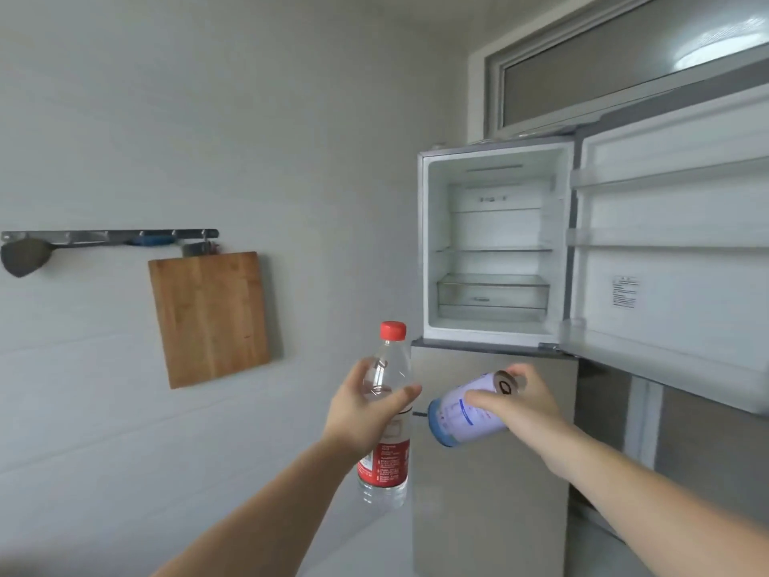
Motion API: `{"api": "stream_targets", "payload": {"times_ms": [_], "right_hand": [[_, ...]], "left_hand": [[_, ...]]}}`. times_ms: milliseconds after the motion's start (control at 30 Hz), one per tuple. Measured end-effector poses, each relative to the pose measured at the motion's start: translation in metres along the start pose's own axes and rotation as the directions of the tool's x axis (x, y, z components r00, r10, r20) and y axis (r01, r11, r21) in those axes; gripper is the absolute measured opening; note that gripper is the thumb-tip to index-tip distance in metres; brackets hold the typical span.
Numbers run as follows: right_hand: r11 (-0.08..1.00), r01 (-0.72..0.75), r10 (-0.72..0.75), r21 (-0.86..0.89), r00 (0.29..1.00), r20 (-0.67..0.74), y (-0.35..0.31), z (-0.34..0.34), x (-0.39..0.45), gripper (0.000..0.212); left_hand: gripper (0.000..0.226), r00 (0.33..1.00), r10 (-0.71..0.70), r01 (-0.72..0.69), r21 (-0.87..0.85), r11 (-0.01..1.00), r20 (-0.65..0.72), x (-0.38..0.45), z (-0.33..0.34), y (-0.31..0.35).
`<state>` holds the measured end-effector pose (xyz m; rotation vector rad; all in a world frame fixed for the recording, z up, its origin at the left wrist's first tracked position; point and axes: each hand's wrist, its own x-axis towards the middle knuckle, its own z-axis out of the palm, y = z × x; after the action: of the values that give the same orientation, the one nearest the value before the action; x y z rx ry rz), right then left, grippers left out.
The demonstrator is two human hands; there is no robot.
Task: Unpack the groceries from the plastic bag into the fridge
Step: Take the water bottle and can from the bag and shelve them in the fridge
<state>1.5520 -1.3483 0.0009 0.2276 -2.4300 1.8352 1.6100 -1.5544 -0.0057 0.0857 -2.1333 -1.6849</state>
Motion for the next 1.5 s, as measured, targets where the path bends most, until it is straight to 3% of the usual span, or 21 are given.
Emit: {"api": "stream_targets", "payload": {"times_ms": [167,333,500,633,1033,1500], "right_hand": [[0.981,0.051,-0.003,0.185,0.968,-0.251,0.009,-0.020,0.032,0.039],[0.941,0.038,0.064,0.335,0.956,-0.288,0.004,-0.004,0.068,0.038],[0.957,0.042,0.064,0.288,0.935,-0.349,-0.021,0.032,0.109,0.033],[0.957,0.084,0.039,0.278,0.912,-0.408,-0.035,0.053,0.134,0.034],[0.982,0.120,-0.050,0.147,0.910,-0.412,-0.032,0.062,0.242,0.032],[0.977,0.087,-0.017,0.197,0.943,-0.332,0.045,0.033,0.470,0.027]], "left_hand": [[0.036,0.997,0.022,-0.012,-0.120,0.993,0.078,0.050,0.038,-0.002],[0.032,0.983,0.078,-0.040,-0.215,0.976,0.169,0.106,0.044,-0.006],[0.045,0.966,0.101,-0.040,-0.244,0.969,0.240,0.171,0.030,-0.009],[0.042,0.964,0.116,-0.058,-0.239,0.969,0.238,0.213,0.019,-0.010],[0.041,0.966,0.121,-0.084,-0.165,0.983,0.228,0.326,0.031,-0.037],[0.038,0.978,0.087,-0.079,-0.052,0.996,0.188,0.502,0.144,-0.070]]}}
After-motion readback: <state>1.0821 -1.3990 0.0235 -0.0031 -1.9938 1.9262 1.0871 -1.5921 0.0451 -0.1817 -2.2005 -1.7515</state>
